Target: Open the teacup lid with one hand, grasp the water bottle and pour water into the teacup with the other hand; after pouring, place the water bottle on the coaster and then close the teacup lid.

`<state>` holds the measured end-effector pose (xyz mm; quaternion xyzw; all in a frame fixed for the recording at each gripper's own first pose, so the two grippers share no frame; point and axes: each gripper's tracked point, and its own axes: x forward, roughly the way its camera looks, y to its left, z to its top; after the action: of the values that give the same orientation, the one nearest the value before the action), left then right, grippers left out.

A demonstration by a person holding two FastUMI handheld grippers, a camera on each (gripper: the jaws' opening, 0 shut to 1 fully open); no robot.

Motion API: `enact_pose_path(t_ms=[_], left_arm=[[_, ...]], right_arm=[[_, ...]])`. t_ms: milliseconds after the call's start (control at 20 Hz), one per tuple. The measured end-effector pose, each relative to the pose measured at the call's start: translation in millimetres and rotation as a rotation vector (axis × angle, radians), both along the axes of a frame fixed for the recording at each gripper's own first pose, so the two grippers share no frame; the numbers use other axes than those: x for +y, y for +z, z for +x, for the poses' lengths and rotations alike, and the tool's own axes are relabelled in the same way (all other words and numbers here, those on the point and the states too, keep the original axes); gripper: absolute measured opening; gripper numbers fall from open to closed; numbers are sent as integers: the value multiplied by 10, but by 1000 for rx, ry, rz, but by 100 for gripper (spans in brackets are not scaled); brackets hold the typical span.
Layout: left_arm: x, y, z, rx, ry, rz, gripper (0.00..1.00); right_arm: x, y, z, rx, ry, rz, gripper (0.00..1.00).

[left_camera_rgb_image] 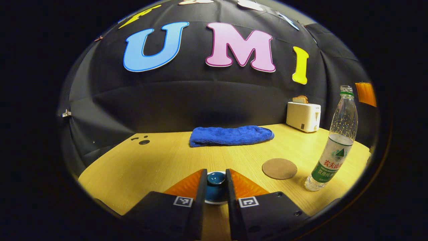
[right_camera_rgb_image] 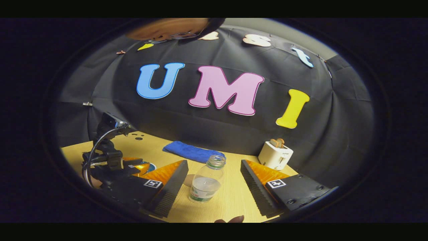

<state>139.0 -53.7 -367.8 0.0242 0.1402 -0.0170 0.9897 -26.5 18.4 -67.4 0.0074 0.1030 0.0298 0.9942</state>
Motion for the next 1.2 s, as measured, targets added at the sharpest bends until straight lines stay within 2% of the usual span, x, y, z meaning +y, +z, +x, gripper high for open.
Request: enact_pose_path(t_ms=[200, 250, 300, 350, 900, 950, 1050, 1100, 1150, 1200], left_arm=[[-42, 215, 15, -54, -12, -20, 27], [-29, 332, 21, -72, -12, -28, 31], [-24, 422, 19, -88, -13, -38, 27], [6, 525, 11, -98, -10, -47, 30], [289, 670, -196, -66, 13, -50, 30], [296, 664, -202, -66, 13, -49, 27], [313, 650, -206, -64, 15, -50, 30], [329, 655, -209, -64, 17, -49, 30], [346, 655, -211, -66, 21, -46, 27], [369, 667, -210, -69, 27, -44, 30]], right_arm=[[59, -101, -69, 34, -6, 33, 96], [74, -133, -88, 44, -4, 39, 98], [89, -159, -100, 56, 0, 41, 98], [87, -192, -117, 67, 2, 39, 98], [240, -418, -167, 134, -60, 155, 98], [249, -421, -160, 133, -62, 162, 98], [285, -435, -146, 136, -53, 172, 97], [287, -417, -157, 144, -46, 170, 86], [276, -421, -161, 153, -41, 161, 80], [246, -426, -147, 157, -43, 132, 78]])
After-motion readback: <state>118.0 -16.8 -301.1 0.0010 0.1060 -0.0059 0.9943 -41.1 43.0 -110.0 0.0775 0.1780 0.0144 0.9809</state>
